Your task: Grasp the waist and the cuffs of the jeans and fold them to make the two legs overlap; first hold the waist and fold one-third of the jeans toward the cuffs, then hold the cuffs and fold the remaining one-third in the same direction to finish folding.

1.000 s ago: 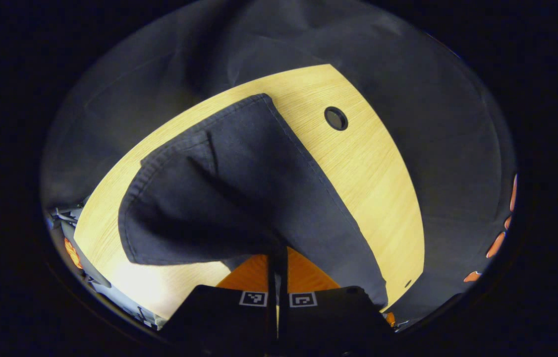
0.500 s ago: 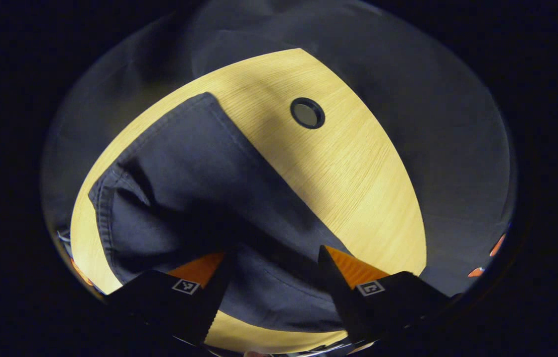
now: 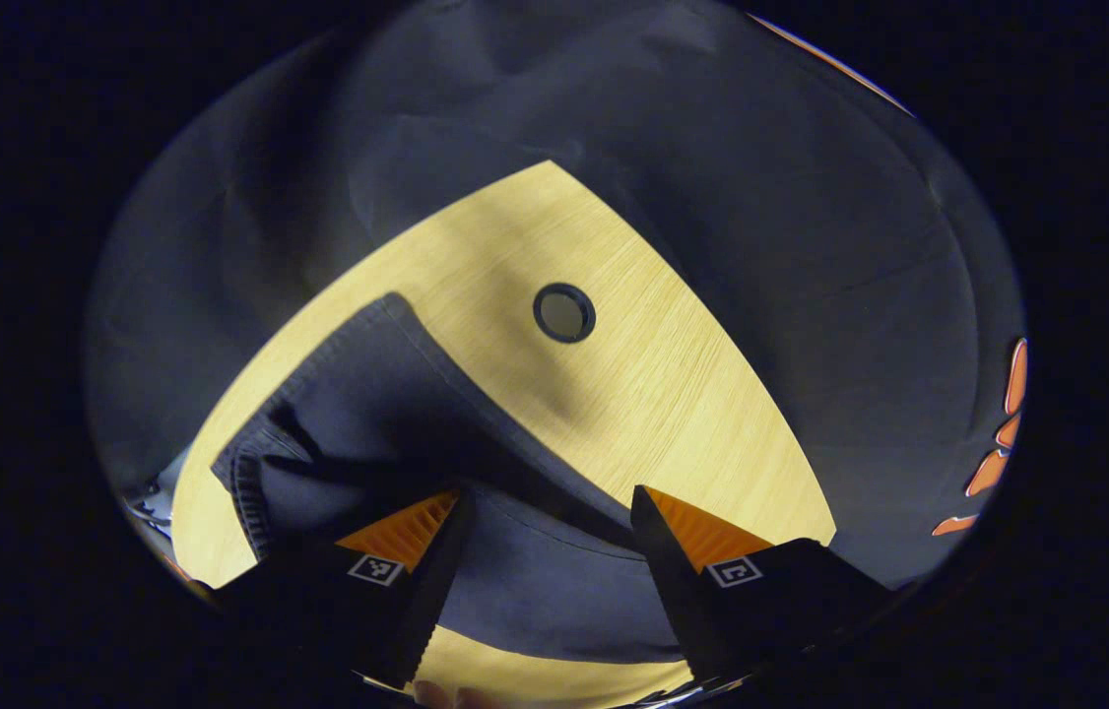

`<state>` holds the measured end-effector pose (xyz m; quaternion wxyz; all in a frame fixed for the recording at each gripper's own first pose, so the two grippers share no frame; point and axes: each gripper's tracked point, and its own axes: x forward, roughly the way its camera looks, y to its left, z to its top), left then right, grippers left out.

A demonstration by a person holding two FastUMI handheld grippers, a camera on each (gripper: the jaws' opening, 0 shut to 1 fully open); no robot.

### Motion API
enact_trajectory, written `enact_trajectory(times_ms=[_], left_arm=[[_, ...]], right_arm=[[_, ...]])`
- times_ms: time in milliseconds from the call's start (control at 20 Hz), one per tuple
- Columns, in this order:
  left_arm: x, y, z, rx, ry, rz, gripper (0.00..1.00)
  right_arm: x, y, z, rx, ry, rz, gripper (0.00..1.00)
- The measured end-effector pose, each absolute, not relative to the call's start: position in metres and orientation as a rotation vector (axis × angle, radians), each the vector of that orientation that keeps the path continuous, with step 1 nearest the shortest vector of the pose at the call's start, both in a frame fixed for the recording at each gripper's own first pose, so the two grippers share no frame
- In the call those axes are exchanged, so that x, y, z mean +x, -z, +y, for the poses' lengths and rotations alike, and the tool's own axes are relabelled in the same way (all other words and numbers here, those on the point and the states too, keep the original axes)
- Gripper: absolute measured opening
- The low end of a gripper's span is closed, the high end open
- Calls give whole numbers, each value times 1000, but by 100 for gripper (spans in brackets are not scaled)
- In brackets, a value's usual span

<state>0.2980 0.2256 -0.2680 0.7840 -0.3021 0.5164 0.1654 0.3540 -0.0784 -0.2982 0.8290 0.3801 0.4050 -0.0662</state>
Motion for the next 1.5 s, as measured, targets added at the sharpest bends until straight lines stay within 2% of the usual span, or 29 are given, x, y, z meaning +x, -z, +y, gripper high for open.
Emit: enact_trajectory(times_ms=[150, 250, 350, 650, 850, 950, 1050, 1150, 1350, 1500], left_arm=[[298, 233, 299, -351, -471, 1015, 98], [299, 210, 313, -284, -443, 978, 98], [303, 185, 297, -254, -407, 929, 98], [303, 97, 256, -173, -297, 622, 99], [273, 39, 210, -188, -186, 454, 99], [256, 8, 177, -178, -138, 350, 99], [235, -13, 162, -121, -168, 239, 98], [215, -23, 139, -87, -137, 170, 98], [168, -39, 97, -57, -95, 124, 98], [143, -37, 71, -4, -109, 102, 98]], right_arm=[[349, 282, -88, 769, 139, 817, 98], [344, 260, -95, 745, 132, 786, 98], [334, 237, -98, 748, 121, 757, 98], [294, 165, -120, 691, 101, 641, 98], [259, 143, -145, 607, 92, 588, 98], [240, 145, -154, 592, 82, 582, 98], [227, 154, -161, 627, 81, 586, 98], [216, 175, -168, 663, 101, 611, 98], [212, 223, -178, 795, 135, 688, 98], [215, 261, -190, 870, 193, 748, 98]])
